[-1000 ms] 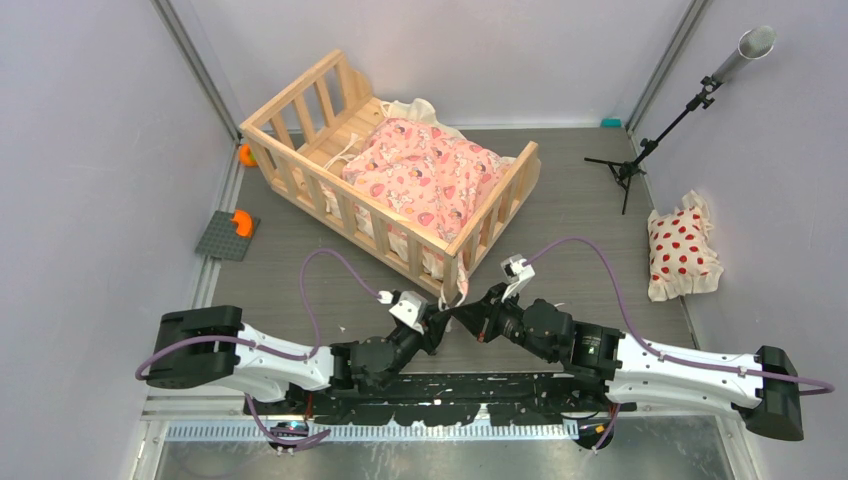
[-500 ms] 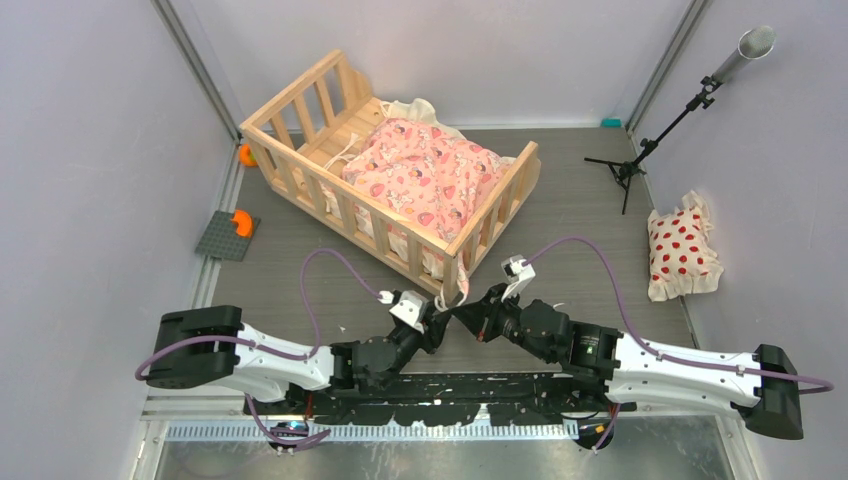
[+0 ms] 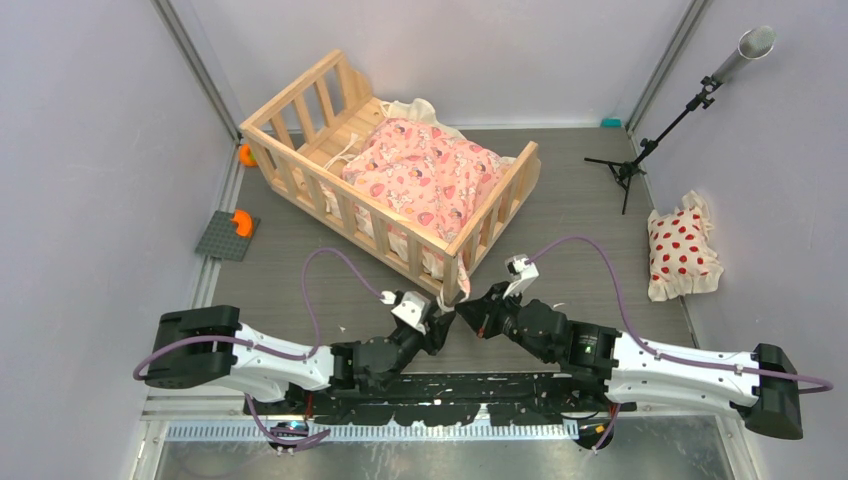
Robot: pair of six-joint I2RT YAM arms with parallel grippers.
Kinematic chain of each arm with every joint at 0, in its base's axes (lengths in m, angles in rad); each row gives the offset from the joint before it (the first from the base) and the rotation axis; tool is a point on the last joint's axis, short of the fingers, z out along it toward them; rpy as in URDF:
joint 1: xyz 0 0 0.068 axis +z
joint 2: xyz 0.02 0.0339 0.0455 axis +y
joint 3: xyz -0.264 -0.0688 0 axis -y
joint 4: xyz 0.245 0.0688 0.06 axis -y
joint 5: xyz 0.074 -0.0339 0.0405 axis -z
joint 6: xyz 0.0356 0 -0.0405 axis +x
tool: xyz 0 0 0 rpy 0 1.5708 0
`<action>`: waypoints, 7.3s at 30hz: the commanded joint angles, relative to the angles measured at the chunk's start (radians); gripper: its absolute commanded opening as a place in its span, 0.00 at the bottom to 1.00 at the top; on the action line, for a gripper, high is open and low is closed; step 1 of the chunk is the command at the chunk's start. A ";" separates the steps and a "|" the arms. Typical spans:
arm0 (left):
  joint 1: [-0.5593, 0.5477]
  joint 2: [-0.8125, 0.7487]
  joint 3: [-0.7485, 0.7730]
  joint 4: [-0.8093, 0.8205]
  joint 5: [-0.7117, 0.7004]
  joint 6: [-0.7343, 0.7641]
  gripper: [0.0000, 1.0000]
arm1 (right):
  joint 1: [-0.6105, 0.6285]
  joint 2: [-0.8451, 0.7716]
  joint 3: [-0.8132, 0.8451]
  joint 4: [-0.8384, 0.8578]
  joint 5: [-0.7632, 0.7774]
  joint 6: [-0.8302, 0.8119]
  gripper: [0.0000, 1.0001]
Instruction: Set up the pet bed
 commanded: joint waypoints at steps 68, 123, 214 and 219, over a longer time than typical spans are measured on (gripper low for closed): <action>0.121 -0.038 0.156 -0.080 0.122 -0.065 0.00 | 0.005 -0.042 -0.056 0.041 -0.099 0.069 0.01; 0.120 -0.010 0.139 -0.184 0.299 -0.078 0.27 | 0.006 -0.093 -0.050 0.089 -0.015 0.142 0.01; 0.140 -0.120 0.116 -0.345 0.460 0.092 0.32 | 0.006 -0.138 -0.034 -0.014 0.044 0.168 0.01; 0.149 -0.098 0.135 -0.359 0.478 0.120 0.32 | 0.006 -0.117 -0.026 -0.013 0.034 0.166 0.01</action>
